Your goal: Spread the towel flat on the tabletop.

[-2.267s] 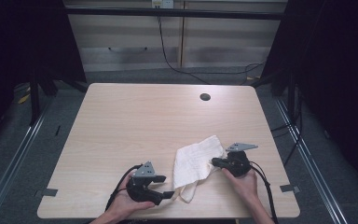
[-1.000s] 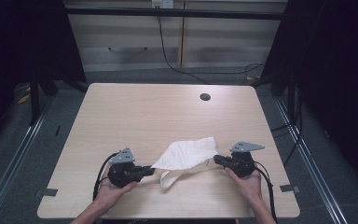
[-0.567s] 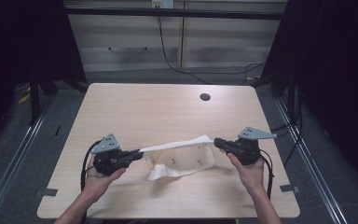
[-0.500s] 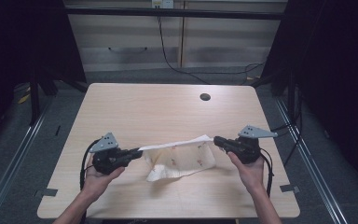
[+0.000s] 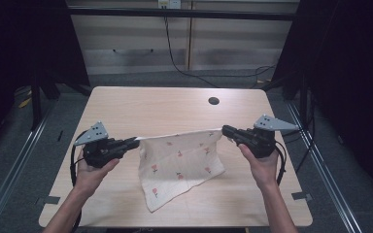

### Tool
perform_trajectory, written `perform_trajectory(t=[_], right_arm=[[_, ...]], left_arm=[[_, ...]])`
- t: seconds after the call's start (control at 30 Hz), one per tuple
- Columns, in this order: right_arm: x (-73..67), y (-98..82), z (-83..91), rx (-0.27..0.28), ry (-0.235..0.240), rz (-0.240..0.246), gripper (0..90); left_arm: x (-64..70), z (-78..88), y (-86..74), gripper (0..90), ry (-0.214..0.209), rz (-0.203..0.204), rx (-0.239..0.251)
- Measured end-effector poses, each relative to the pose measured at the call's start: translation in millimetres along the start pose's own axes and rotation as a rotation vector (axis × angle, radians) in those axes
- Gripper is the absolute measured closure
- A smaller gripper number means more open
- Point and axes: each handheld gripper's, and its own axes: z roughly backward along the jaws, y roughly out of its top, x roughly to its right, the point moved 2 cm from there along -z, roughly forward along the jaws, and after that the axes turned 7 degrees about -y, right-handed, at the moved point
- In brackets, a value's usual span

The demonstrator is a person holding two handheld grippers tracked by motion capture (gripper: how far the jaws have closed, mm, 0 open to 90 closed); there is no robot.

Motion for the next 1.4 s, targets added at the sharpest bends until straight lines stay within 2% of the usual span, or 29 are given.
perform_trajectory(t=[0.17,0.27,0.33,0.4,0.43,0.5,0.57,0.67,0.7,0.97,1.03,1.1,1.2,1.33,1.37,1.4], right_arm=[[-4.0,10.6,11.8,0.031,0.007,0.014,87.9],[-7.6,19.4,21.7,0.057,0.009,0.021,87.9],[-9.0,22.8,25.2,0.067,0.01,0.026,87.9],[-14.6,34.0,36.7,0.099,0.014,0.048,87.9],[-14.6,34.0,36.7,0.099,0.014,0.048,87.9],[-19.3,44.1,48.5,0.118,0.023,0.058,87.9],[-23.0,49.2,55.4,0.125,0.028,0.062,87.9],[-28.1,52.6,62.7,0.128,0.029,0.072,87.9],[-33.2,54.8,69.6,0.144,0.037,0.083,87.9],[-49.9,57.9,88.0,0.16,0.036,0.107,88.0],[-52.3,56.2,90.2,0.166,0.033,0.105,87.9],[-52.7,52.7,88.7,0.141,0.028,0.108,87.9],[-50.5,47.3,84.0,0.113,0.024,0.095,87.9],[-40.0,34.9,71.0,0.06,0.003,0.07,87.9],[-37.1,30.9,66.4,0.041,-0.011,0.073,87.9],[-33.8,26.7,61.2,0.022,-0.014,0.071,87.9]], left_arm=[[6.8,5.1,7.5,86.3,-0.004,-0.033,0.008],[14.9,11.5,18.6,86.3,-0.004,-0.065,0.024],[17.2,13.2,22.0,86.3,0.0,-0.07,0.027],[23.8,18.4,32.3,86.3,-0.01,-0.095,0.045],[23.8,18.4,32.3,86.3,-0.01,-0.095,0.045],[27.7,22.3,39.6,86.3,-0.014,-0.11,0.056],[33.6,30.3,49.8,86.3,-0.018,-0.139,0.071],[37.6,35.9,55.0,86.3,-0.021,-0.154,0.092],[40.8,40.8,58.4,86.3,-0.024,-0.159,0.105],[48.9,48.3,61.7,86.1,-0.037,-0.169,0.099],[49.2,49.1,62.8,86.1,-0.037,-0.169,0.103],[48.1,50.4,63.6,86.1,-0.041,-0.17,0.106],[42.3,43.1,57.1,86.1,-0.031,-0.173,0.087],[22.6,23.4,41.9,86.0,-0.035,-0.119,0.022],[22.6,23.4,41.9,86.1,-0.035,-0.119,0.022],[14.2,11.9,31.8,86.1,-0.024,-0.095,-0.009]])
